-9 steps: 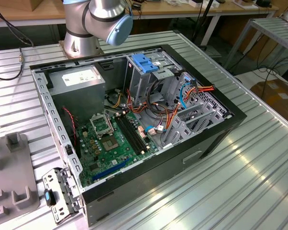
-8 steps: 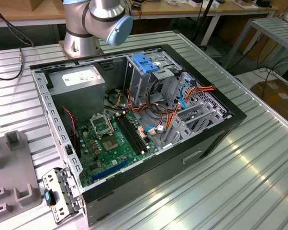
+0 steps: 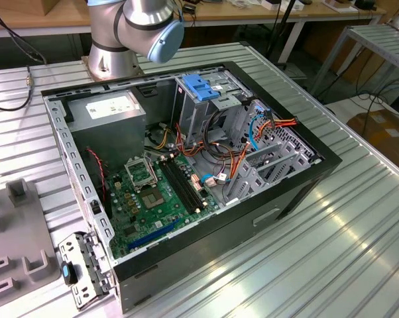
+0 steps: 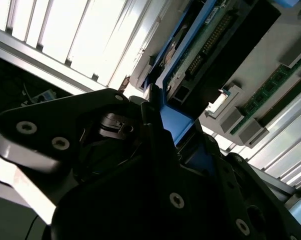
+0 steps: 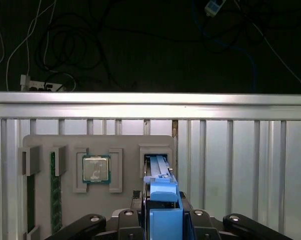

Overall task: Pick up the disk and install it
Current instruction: 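Pick up the disk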

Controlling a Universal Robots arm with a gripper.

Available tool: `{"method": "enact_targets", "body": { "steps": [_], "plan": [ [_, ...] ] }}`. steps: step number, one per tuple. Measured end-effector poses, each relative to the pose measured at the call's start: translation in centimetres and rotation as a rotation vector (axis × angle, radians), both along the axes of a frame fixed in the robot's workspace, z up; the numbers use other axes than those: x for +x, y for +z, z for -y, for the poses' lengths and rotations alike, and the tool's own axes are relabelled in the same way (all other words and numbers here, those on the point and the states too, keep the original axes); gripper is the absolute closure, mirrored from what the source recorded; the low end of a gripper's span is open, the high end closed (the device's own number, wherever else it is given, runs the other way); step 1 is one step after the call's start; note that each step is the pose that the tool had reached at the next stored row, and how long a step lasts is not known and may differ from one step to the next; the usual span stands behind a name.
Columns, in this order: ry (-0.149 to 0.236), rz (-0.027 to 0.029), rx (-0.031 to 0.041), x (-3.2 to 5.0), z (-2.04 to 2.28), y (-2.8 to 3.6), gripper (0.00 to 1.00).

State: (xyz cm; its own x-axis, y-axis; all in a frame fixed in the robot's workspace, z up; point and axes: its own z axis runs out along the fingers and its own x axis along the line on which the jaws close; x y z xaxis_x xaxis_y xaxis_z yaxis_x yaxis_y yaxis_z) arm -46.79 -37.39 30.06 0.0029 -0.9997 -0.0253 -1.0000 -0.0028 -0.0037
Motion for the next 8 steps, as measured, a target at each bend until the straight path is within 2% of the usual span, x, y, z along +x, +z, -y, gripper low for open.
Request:
{"method": "enact_targets", "body": {
  "steps": [5, 8],
  "plan": [
    [0.0, 0.0, 0.0, 0.0, 0.0, 0.0, 0.63],
    [-0.016, -0.0001, 0.0, 0.0, 0.0, -0.01, 0.63]
  ]
}}
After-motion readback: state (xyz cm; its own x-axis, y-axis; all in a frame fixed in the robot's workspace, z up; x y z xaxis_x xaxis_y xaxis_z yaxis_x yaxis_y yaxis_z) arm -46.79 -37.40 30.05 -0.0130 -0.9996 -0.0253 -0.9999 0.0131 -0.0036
